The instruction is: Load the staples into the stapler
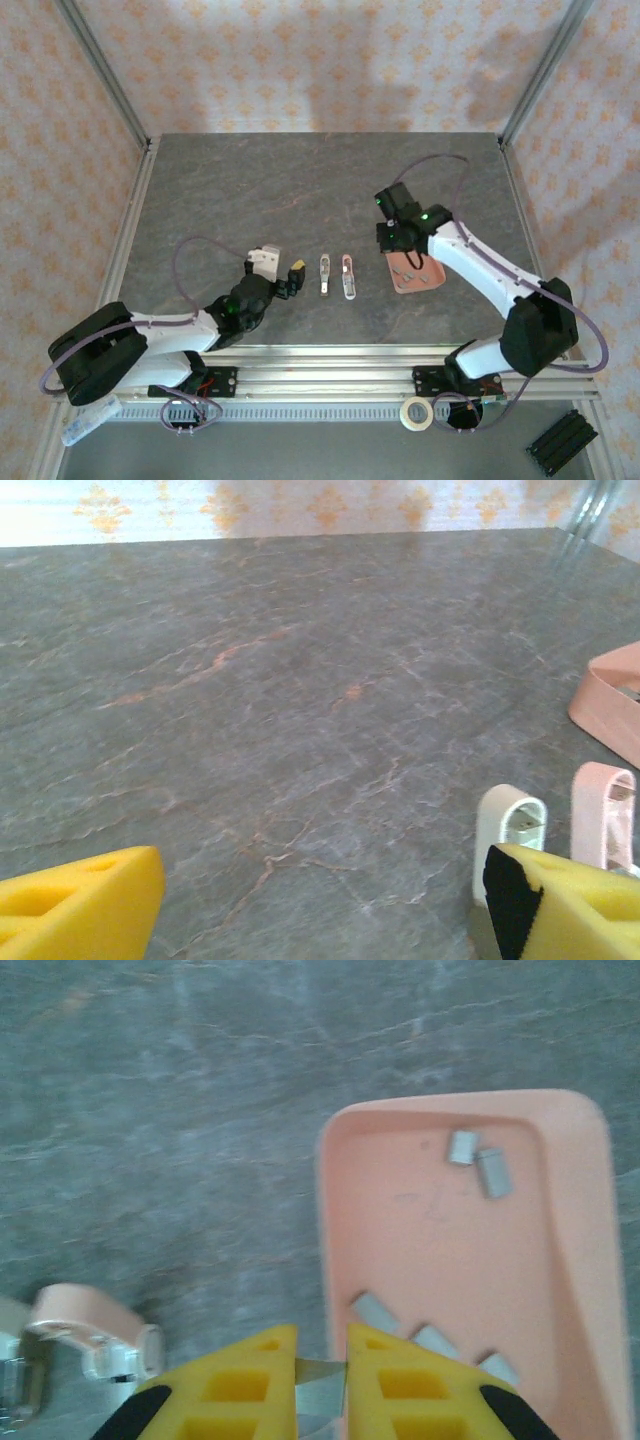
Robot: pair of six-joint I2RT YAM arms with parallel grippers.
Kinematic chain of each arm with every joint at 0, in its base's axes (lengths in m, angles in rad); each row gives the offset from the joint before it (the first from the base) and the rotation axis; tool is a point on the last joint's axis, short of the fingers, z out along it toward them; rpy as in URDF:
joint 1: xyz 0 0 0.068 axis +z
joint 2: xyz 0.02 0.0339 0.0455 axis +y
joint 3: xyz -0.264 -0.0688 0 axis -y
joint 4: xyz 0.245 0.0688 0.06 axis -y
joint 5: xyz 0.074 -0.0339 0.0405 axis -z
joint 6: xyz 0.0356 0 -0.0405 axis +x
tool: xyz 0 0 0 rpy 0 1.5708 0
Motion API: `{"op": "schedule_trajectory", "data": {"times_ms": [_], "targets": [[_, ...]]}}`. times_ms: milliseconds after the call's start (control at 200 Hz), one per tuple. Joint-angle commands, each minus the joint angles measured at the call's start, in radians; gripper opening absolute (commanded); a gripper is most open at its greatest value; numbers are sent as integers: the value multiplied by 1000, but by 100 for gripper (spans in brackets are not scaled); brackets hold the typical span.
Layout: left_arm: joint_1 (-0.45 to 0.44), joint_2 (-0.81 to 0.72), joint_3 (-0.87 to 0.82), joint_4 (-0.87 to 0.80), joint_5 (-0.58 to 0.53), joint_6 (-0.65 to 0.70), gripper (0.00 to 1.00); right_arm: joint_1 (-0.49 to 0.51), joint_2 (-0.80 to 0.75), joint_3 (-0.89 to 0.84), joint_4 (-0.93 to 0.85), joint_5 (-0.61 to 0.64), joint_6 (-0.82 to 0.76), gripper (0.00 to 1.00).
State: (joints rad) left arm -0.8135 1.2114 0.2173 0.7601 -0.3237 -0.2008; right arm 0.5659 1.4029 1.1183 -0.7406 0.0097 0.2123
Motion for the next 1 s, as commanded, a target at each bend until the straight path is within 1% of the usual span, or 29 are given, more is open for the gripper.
{"op": "schedule_trajectory", "data": {"times_ms": [0, 115, 185, 295, 420, 586, 711, 846, 996], "targets": [[16, -55, -41, 35, -40, -71, 85, 106, -39, -37, 71, 110, 194, 16], [17, -112, -72, -19, -56, -87, 85, 230, -25, -63, 109, 167, 322, 16], [19, -136, -84, -56, -72, -75, 86, 297, -1, -63, 117, 192, 394, 16], [19, -162, -106, -77, -90, -66, 86, 384, 58, -42, 125, 193, 489, 16], [17, -166, -123, -74, -91, -63, 86, 461, 150, 14, 105, 178, 556, 16], [19, -162, -137, -57, -78, -52, 86, 496, 264, 90, 78, 152, 612, 16], [18, -176, -145, -59, -71, -35, 87, 497, 322, 128, 77, 152, 627, 16], [19, -217, -158, -86, -83, -28, 87, 495, 384, 178, 29, 177, 639, 15], [23, -265, -171, -121, -99, -19, 87, 488, 436, 208, 7, 164, 636, 15]]}}
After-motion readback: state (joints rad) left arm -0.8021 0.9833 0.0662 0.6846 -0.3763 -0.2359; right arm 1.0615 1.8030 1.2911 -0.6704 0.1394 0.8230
